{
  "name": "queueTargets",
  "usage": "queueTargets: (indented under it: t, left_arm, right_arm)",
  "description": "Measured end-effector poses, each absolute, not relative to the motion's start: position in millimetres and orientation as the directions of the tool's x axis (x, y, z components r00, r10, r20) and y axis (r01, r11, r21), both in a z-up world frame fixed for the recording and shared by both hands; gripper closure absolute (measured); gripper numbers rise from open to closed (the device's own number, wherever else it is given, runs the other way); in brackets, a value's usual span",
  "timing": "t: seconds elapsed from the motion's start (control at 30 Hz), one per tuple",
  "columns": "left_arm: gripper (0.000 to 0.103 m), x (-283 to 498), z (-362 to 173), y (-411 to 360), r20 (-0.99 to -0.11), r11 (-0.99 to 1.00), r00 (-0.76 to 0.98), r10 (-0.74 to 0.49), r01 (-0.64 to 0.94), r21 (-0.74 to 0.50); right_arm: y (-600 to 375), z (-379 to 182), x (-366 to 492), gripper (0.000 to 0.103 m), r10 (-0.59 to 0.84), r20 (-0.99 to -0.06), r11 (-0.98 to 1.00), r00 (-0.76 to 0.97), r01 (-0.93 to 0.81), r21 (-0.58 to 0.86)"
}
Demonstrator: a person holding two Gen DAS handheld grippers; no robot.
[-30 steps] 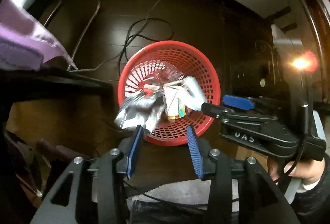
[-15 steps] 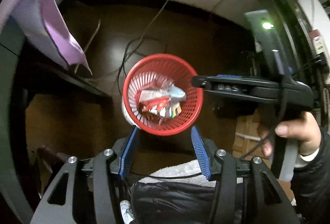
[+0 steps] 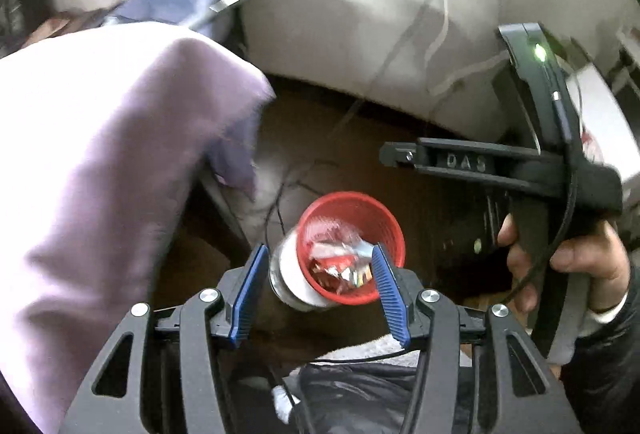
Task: Collect trash
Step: 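Move both open tools back over the table toward the remaining trash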
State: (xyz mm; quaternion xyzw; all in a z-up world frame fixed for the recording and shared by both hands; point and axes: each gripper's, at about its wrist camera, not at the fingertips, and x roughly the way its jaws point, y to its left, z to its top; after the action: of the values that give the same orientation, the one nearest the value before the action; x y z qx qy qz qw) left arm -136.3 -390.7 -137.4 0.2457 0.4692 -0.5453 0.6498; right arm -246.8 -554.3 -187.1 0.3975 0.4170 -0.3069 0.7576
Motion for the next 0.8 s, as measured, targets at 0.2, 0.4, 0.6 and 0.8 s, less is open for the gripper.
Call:
queueTargets:
  t: [0.2, 0.4, 0.6, 0.8]
  left_arm:
    - [0.047, -103, -69, -334, -0.797, 0.386, 0.091, -0.597, 0.904, -0.186]
    - [0.041, -66, -26, -278, -0.749, 0.510, 0.226, -0.623, 0.844, -0.169]
    - [0.035, -38, -10, -235, -0.726, 0.586, 0.275, -0.631, 0.782, -0.213]
    - [0.029, -15, -5, -199, -0.723, 0.669, 0.353, -0.594, 0.715, -0.202]
  right_arm:
    - [-516, -134, -203, 0.031, -0.151, -0.820, 0.612, 0.552, 0.703, 0.361]
    - [-476, -102, -163, 0.031, -0.118, -0.790, 0.719, 0.602, 0.600, 0.350]
    - [-442, -89, -130, 0.031, -0.089, -0.786, 0.777, 0.612, 0.536, 0.330]
    - [-416, -68, -105, 0.029, -0.078, -0.770, 0.827, 0.633, 0.473, 0.305]
